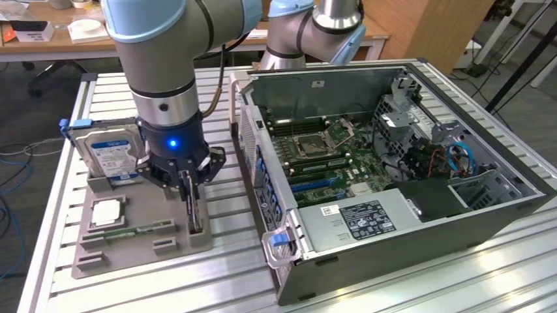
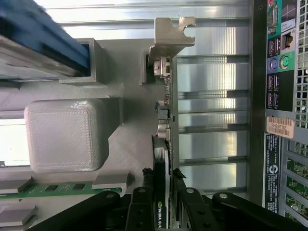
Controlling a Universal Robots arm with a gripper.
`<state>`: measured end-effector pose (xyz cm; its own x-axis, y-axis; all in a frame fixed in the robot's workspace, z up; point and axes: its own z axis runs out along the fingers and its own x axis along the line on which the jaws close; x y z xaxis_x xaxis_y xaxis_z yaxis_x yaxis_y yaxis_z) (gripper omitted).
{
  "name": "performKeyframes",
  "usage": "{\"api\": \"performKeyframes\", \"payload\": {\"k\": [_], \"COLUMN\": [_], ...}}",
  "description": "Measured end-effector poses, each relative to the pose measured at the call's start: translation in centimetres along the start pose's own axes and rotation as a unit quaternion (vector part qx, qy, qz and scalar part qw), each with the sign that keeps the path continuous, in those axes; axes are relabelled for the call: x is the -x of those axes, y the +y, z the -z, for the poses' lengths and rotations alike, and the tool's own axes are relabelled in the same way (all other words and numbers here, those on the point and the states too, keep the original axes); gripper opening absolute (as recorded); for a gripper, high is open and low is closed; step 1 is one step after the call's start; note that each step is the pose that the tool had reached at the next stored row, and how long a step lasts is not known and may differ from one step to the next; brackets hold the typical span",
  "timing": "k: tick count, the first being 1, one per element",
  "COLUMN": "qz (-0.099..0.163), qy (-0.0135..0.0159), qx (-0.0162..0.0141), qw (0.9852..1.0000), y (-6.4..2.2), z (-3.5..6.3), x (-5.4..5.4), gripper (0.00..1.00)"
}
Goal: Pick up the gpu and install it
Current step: 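Pick up the gpu and move the gpu toward the slot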
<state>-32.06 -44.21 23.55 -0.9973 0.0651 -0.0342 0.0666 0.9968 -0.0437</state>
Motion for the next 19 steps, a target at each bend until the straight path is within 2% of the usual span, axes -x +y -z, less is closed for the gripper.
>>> {"api": "performKeyframes", "payload": {"k": [19], "qz": [0.0], "qy": [0.0], "qx": [0.0], "qw": [1.0], "y": [0.0], "z": [0.0], "x": [0.0], "gripper": [0.26]}}
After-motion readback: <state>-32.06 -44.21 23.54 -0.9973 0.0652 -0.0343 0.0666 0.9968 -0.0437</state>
